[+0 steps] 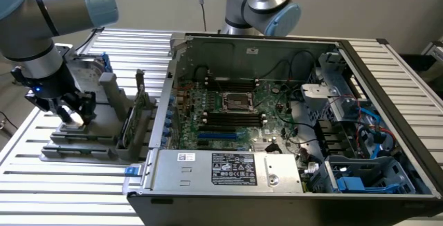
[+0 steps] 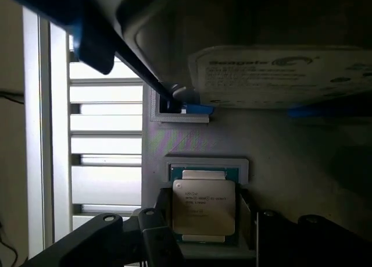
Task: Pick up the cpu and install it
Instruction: 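Pick up the cpu and move it towards the insertion slot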
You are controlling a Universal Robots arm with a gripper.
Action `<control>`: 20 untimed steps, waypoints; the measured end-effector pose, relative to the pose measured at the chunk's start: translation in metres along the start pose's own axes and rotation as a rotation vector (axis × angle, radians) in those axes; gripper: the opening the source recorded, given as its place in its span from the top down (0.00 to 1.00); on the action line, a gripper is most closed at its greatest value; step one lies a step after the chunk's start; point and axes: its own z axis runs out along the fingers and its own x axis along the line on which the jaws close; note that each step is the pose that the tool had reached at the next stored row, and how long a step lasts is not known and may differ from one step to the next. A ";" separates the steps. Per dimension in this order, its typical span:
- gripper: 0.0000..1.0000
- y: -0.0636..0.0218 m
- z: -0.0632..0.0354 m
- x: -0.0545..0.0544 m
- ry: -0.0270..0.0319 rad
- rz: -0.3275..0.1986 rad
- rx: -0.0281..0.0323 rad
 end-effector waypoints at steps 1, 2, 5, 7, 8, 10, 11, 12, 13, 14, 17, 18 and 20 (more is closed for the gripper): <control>0.45 0.0000 0.0000 0.000 0.0000 0.000 0.0000; 0.45 0.0000 0.0000 0.000 0.0000 0.000 0.0000; 0.45 0.0000 0.0000 0.000 0.0000 -0.001 0.0000; 0.45 0.0000 0.0000 0.000 -0.0001 -0.001 0.0000; 0.45 0.0000 0.0000 0.000 -0.0002 -0.001 -0.0001; 0.45 0.0001 -0.0008 0.000 -0.0003 -0.001 -0.0001; 0.45 0.0001 -0.0019 0.000 0.0000 -0.001 0.0000; 0.45 0.0002 -0.0032 0.000 -0.0001 -0.001 0.0000; 0.45 0.0003 -0.0052 0.000 0.0000 -0.001 0.0001; 0.45 0.0004 -0.0076 0.000 0.0000 -0.001 0.0000; 0.45 0.0011 -0.0199 0.001 0.0000 -0.001 0.0000; 0.45 0.0013 -0.0242 0.001 -0.0001 -0.001 0.0000; 0.45 0.0019 -0.0333 0.002 -0.0001 -0.001 0.0000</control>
